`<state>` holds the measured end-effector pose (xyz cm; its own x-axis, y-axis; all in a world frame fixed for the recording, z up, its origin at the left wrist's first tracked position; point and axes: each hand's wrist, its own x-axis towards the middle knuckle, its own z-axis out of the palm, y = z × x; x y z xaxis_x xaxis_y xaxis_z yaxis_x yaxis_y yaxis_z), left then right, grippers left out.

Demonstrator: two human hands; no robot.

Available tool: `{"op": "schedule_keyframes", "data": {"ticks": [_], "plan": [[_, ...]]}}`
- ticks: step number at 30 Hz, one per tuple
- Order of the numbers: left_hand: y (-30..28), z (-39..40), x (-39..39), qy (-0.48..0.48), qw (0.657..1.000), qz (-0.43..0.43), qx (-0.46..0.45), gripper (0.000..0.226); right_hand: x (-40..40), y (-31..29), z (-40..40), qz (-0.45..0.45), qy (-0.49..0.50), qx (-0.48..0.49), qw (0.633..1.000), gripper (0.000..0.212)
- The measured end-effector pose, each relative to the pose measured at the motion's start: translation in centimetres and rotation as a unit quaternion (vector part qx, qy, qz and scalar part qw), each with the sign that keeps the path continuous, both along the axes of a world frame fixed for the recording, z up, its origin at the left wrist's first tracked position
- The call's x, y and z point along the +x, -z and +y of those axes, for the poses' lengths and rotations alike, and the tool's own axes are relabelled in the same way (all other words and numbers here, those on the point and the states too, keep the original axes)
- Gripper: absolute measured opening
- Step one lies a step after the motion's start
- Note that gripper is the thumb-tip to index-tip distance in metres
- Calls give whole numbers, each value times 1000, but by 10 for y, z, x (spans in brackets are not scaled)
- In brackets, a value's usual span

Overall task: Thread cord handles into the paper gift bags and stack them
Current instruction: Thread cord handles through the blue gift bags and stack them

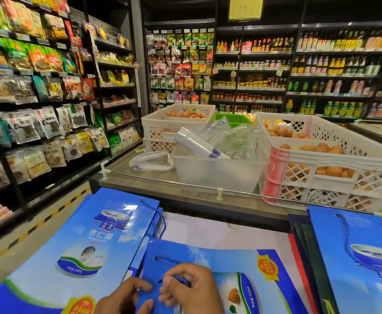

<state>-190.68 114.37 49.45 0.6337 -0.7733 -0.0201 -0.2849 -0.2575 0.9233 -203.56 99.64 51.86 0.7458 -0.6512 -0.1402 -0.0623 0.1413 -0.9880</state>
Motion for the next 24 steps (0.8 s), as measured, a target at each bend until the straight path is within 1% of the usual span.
{"op": "schedule_keyframes", "data": {"ticks": [2, 3, 5, 7, 8, 9, 10, 11, 12, 13, 15, 16, 18, 20, 23, 24], "plan": [[-1, 6, 4, 11, 999, 39, 19, 62, 1, 2, 0, -6, 0, 3, 1000, 12], [8, 6, 11, 10, 998, 57, 22, 69, 1, 2, 0, -8, -2, 5, 1000, 13], [5, 19, 14, 57, 995, 76, 27, 78, 0, 1, -2, -15, -5, 14, 1000, 14], [1, 16, 14, 49, 987, 147, 29, 90, -1, 0, -2, -19, -7, 17, 1000, 12], [-4, 15, 9, 77, 984, 154, 33, 82, -2, 0, -2, -17, -9, 14, 1000, 10], [-6, 10, 7, 82, 987, 132, 35, 70, -2, 0, -2, -11, -11, 7, 1000, 7], [-12, 3, 8, 57, 991, 104, 67, 63, -3, 0, -2, -5, -14, -3, 1000, 5], [-19, 2, 3, 34, 994, 66, 83, 62, -3, 0, -1, 1, -19, -15, 1000, 4], [-22, 5, 0, 37, 996, 49, 67, 62, -3, -1, 0, 4, -25, -25, 999, 4], [-22, 1, -1, 28, 996, 51, 64, 57, -4, -1, 1, 5, -30, -34, 999, 4], [-33, -5, -6, 17, 997, 32, 63, 36, -5, -3, 1, 1, -36, -47, 998, 7], [-36, -8, -5, 17, 998, 12, 58, 31, -5, -4, 1, -4, -36, -53, 998, 8], [-42, -11, -5, 9, 999, 1, 46, 35, -6, -5, 0, -20, -30, -61, 997, 10], [-49, -12, -6, -17, 999, -5, 30, 37, -7, -7, -3, -40, -18, -65, 997, 11], [-53, -16, -6, -58, 998, -8, -3, 48, -10, -7, -6, -59, 3, -71, 996, 12], [-51, -17, -4, -72, 997, -10, -14, 48, -10, -7, -6, -61, 5, -73, 995, 12]]}}
